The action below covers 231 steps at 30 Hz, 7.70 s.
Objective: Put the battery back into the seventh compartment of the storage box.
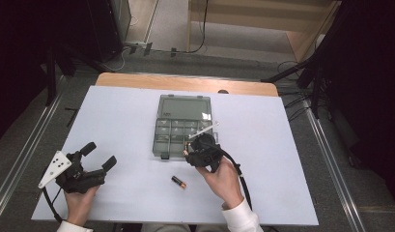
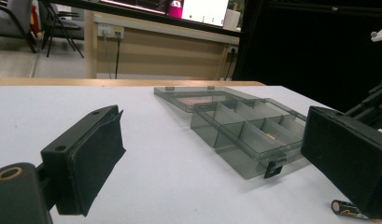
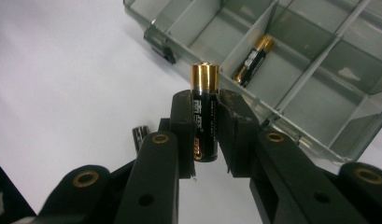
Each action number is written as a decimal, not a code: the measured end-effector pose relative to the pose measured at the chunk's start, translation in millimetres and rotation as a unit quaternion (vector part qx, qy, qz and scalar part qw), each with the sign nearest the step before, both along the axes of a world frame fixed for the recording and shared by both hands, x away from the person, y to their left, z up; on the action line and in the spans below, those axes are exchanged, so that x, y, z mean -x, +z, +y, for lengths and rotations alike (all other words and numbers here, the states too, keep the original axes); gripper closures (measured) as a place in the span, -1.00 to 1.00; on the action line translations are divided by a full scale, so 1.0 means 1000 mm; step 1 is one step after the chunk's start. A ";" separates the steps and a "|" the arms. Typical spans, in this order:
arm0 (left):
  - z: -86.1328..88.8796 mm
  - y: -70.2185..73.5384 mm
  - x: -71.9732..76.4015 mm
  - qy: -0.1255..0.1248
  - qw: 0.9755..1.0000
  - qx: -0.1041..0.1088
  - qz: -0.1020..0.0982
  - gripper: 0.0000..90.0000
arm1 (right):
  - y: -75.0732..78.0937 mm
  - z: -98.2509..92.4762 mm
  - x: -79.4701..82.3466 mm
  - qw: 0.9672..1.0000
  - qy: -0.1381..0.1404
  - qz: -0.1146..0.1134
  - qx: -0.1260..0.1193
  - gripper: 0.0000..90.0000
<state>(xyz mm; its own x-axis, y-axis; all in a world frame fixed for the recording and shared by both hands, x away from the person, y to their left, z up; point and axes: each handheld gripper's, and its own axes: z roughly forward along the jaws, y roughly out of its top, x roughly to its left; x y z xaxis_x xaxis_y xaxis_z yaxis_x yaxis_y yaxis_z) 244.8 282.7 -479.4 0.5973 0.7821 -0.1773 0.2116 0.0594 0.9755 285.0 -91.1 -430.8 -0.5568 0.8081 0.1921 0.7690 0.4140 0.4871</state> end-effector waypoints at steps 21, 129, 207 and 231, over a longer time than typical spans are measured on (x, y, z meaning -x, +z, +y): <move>0.000 0.000 -0.001 -0.002 1.000 0.002 0.000 -0.88 | -0.022 -0.026 -0.025 0.980 -0.120 0.004 -0.160 0.72; 0.002 -0.001 -0.001 -0.001 1.000 0.013 0.004 -0.88 | -0.038 0.059 0.032 0.983 0.119 0.036 0.132 0.72; 0.002 -0.001 -0.002 -0.003 1.000 0.018 0.004 -0.88 | -0.018 -0.045 -0.015 0.972 -0.059 -0.137 -0.179 -1.00; 0.001 -0.002 -0.001 -0.004 1.000 0.012 0.006 -0.88 | -0.037 -0.107 0.022 0.954 -0.022 -0.261 -0.148 -1.00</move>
